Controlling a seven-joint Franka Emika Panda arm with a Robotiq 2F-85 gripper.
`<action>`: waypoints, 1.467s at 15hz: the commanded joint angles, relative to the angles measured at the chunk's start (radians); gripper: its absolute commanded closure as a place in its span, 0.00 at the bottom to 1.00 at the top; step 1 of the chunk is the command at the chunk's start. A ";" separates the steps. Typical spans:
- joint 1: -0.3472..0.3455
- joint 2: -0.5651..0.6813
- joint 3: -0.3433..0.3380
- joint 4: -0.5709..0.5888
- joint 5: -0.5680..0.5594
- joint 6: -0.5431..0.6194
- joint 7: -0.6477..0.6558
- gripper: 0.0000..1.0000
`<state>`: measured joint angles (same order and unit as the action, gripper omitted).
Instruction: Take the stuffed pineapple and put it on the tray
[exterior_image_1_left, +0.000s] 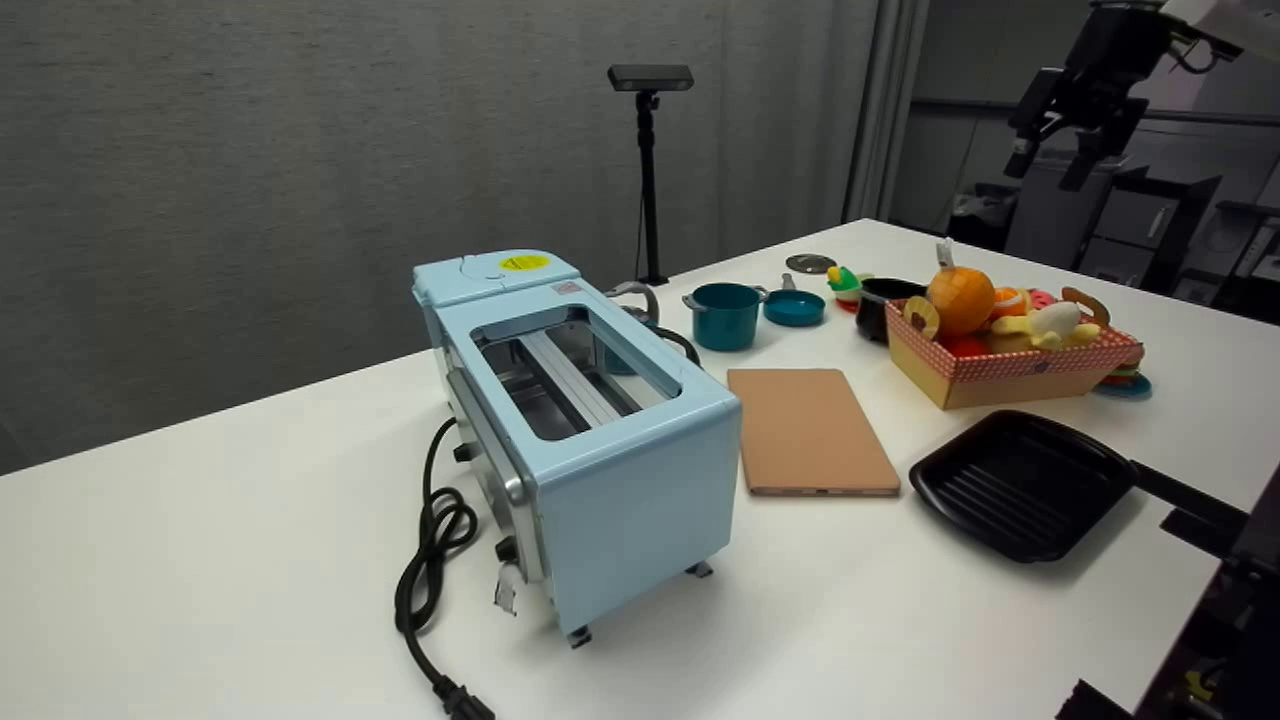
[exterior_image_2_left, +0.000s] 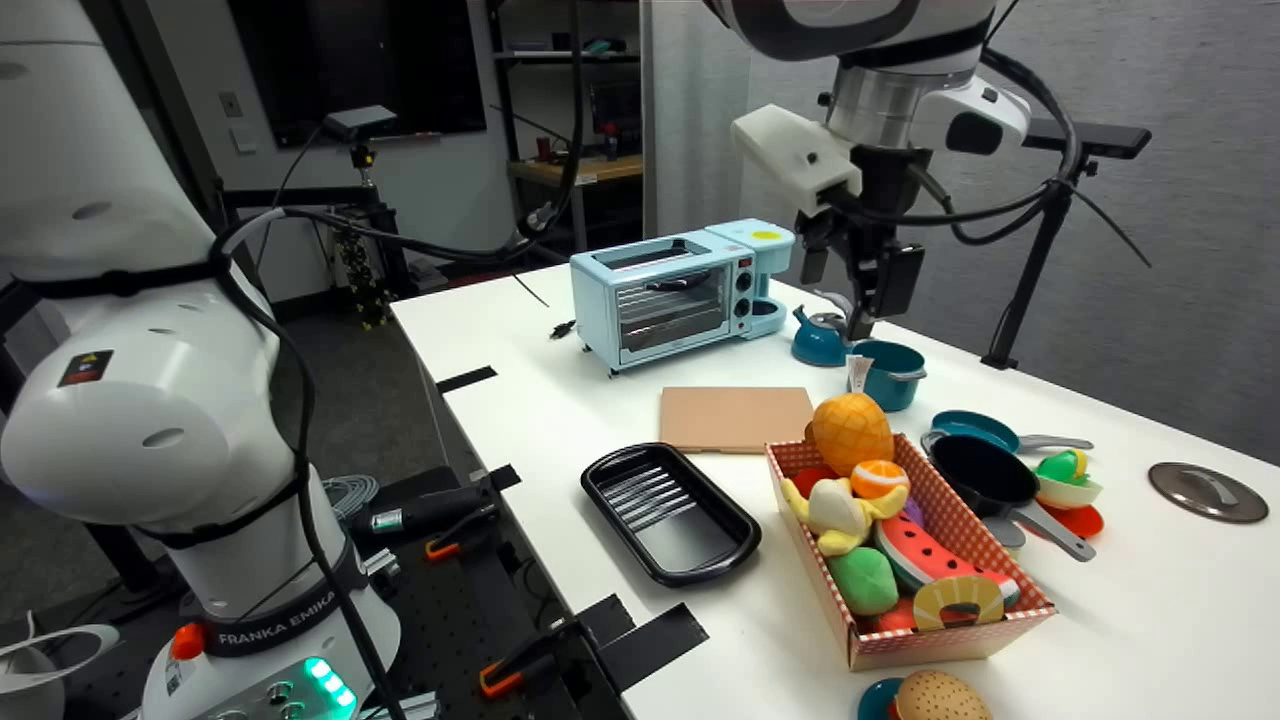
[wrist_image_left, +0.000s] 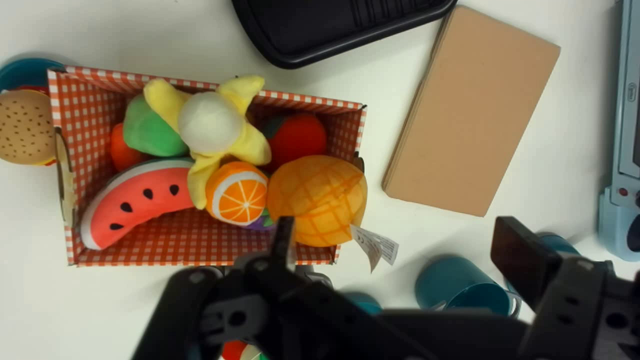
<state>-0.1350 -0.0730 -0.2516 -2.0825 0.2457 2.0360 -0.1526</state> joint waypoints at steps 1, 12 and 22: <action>-0.011 0.125 0.030 0.136 0.037 -0.024 0.021 0.00; -0.021 0.277 0.080 0.219 0.020 -0.033 0.055 0.00; -0.031 0.388 0.112 0.305 0.033 -0.045 0.076 0.00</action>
<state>-0.1382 0.2844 -0.1638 -1.8271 0.2580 2.0311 -0.0920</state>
